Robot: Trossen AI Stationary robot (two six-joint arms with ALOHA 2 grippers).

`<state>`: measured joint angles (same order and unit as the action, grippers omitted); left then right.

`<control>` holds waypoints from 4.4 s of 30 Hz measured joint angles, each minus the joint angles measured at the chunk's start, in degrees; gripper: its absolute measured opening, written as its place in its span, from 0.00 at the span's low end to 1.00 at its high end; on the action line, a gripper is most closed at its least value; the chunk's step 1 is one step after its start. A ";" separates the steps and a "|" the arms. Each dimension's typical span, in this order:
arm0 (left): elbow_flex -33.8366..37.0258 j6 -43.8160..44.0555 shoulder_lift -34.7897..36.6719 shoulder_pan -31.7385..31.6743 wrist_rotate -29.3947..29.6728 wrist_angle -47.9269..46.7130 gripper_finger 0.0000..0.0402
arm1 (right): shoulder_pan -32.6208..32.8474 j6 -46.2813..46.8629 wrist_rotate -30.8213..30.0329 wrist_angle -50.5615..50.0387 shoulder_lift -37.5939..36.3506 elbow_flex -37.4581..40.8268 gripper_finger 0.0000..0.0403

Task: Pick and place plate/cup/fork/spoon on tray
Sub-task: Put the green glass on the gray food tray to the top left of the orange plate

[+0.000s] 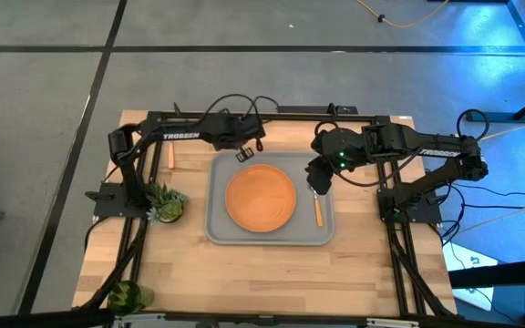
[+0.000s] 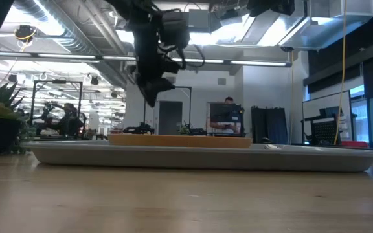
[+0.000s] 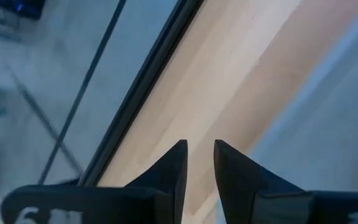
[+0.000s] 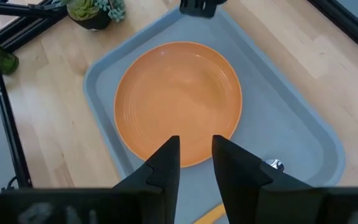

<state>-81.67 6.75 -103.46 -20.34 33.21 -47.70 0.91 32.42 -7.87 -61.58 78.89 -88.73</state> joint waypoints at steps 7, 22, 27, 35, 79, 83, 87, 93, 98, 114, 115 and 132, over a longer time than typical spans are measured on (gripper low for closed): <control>-0.04 -5.68 0.00 1.99 0.92 -1.25 0.18 | 0.00 -0.14 -0.01 0.00 0.00 0.00 0.25; 0.02 -25.01 4.85 7.51 -3.09 -8.57 0.18 | 0.08 -5.54 2.03 0.00 0.00 0.00 0.25; 0.00 -22.37 10.74 10.51 -8.41 -15.29 0.18 | 0.26 -8.93 3.99 0.28 0.00 -0.02 0.25; -0.02 -7.99 17.86 18.71 -15.15 -26.69 0.18 | 0.26 -12.12 5.00 0.51 0.00 -0.02 0.25; 0.00 45.38 27.73 76.12 -44.21 -26.64 0.18 | 0.23 -13.39 4.96 2.64 0.00 -0.02 0.25; 0.07 47.08 25.51 80.24 -43.34 -24.66 0.18 | 0.24 -13.39 4.95 2.64 0.00 -0.02 0.25; 0.09 46.94 22.26 82.49 -43.15 -24.49 0.18 | 0.22 -13.28 4.95 2.64 0.00 -0.02 0.25; 0.09 45.38 18.51 83.59 -42.63 -24.53 0.18 | 0.22 -13.15 4.95 2.64 0.00 -0.02 0.25; 0.13 45.28 17.44 83.59 -41.85 -23.76 0.18 | 0.22 -13.09 4.95 2.64 0.00 -0.02 0.25; 2.67 47.14 17.38 86.38 -41.24 -22.52 0.18 | 0.24 -13.00 4.95 2.64 0.00 -0.02 0.25; 3.04 47.14 17.38 86.40 -41.22 -22.48 0.18 | 0.24 -12.97 4.95 2.63 0.00 -0.02 0.25; 10.40 47.14 17.38 86.41 -41.65 -20.78 0.18 | 0.23 -11.46 4.95 2.62 0.00 -0.02 0.25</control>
<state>-71.27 53.89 -86.08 66.07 -8.45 -68.48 1.14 20.96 -2.92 -58.96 78.89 -88.75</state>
